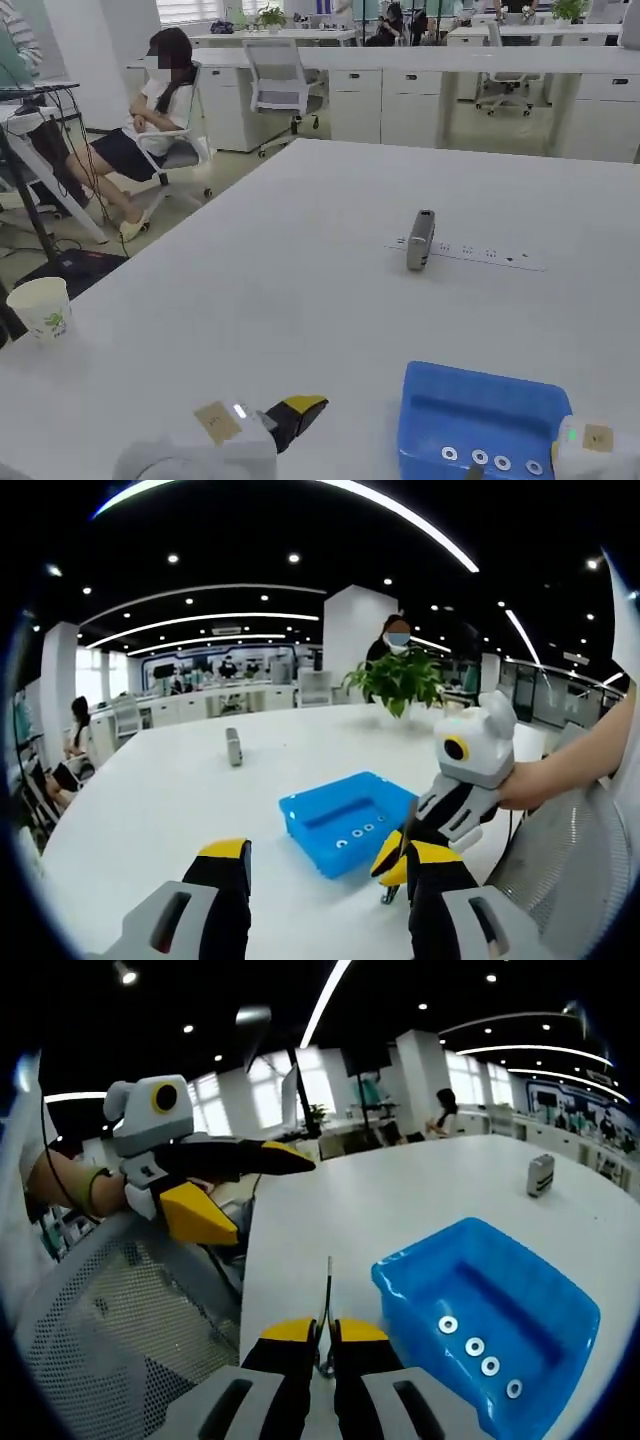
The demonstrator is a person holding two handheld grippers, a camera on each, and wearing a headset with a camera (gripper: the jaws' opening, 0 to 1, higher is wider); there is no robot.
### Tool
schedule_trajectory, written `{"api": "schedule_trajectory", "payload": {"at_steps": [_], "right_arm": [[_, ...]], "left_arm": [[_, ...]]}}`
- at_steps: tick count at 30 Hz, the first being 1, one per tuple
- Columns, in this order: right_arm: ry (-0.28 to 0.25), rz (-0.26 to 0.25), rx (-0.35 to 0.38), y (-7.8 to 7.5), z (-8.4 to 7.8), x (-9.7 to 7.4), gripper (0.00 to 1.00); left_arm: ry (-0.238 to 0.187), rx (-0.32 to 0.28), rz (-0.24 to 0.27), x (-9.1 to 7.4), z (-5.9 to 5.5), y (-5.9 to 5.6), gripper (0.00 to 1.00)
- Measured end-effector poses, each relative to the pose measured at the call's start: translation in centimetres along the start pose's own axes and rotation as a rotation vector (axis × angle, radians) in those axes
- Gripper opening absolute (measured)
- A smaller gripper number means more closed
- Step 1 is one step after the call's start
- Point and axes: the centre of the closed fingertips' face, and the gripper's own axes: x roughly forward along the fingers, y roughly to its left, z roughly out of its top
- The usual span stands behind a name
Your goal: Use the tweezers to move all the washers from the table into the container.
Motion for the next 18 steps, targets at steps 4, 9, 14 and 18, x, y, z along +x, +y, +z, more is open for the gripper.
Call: {"api": "schedule_trajectory", "payload": {"at_steps": [4,9,14,18], "right_arm": [[0.016,0.016,-0.044,0.5,-0.1,0.1,0.03],[0.049,0.020,-0.067,0.9,-0.2,0.2,0.03],[0.074,0.019,-0.105,1.3,-0.3,0.4,0.03],[0.102,0.012,-0.182,1.5,-0.6,0.4,0.03]], "left_arm": [[-0.013,-0.009,0.026,-0.2,0.2,0.4,0.65],[0.031,-0.011,0.031,0.1,-0.6,0.6,0.65],[0.057,0.008,0.025,0.2,-1.0,0.3,0.66],[0.048,-0.013,0.035,0.1,-0.9,0.5,0.67]]}}
